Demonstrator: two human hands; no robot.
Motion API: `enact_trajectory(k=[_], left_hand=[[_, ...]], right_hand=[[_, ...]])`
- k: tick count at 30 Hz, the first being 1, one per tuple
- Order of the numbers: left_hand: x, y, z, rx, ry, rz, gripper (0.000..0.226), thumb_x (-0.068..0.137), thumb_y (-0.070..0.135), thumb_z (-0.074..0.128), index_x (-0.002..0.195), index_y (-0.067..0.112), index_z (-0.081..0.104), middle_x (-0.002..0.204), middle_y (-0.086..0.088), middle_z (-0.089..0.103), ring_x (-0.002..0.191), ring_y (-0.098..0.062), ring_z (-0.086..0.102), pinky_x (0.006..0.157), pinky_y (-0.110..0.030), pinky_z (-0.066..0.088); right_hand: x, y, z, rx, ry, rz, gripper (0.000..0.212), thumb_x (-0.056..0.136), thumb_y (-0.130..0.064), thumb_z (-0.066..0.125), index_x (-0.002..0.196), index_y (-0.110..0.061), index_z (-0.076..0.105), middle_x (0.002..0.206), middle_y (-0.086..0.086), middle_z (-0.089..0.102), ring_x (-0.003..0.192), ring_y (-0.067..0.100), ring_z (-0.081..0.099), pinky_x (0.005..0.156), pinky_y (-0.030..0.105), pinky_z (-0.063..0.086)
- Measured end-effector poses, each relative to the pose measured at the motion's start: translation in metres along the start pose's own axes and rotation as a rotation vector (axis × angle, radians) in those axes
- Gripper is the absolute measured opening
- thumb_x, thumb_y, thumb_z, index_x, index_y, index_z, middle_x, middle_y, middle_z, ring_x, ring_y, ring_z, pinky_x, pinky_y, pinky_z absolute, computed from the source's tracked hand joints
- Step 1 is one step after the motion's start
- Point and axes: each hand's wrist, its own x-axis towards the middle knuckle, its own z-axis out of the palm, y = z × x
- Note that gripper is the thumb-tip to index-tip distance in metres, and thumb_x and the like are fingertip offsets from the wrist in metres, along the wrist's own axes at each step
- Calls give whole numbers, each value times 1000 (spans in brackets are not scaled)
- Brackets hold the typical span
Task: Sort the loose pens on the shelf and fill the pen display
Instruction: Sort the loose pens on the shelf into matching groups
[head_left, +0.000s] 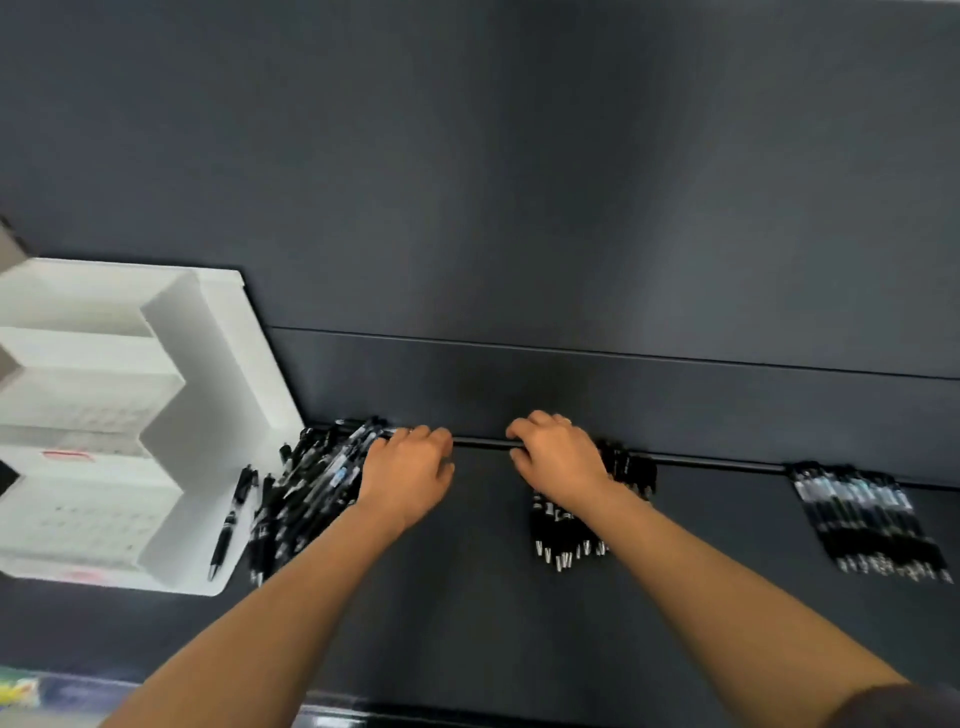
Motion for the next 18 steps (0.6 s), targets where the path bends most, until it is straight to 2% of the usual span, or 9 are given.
enact_trajectory(k=[9, 18], left_hand=[[-20, -112, -6, -53, -22, -49, 21, 93, 32, 45, 110, 23, 54, 112, 4, 58, 111, -21, 51, 88, -34, 38], [-29, -154, 10, -107, -41, -50, 18, 94, 28, 45, 109, 23, 55, 108, 5, 58, 105, -18, 52, 84, -31, 38]], right_hand=[[37, -103, 31, 24, -87, -43, 30, 96, -29, 45, 124, -20, 54, 120, 3, 55, 114, 26, 50, 94, 37, 44], [47, -131, 48, 32, -177, -1, 28, 95, -27, 45, 121, -21, 56, 122, 3, 55, 112, 26, 55, 87, 33, 44]])
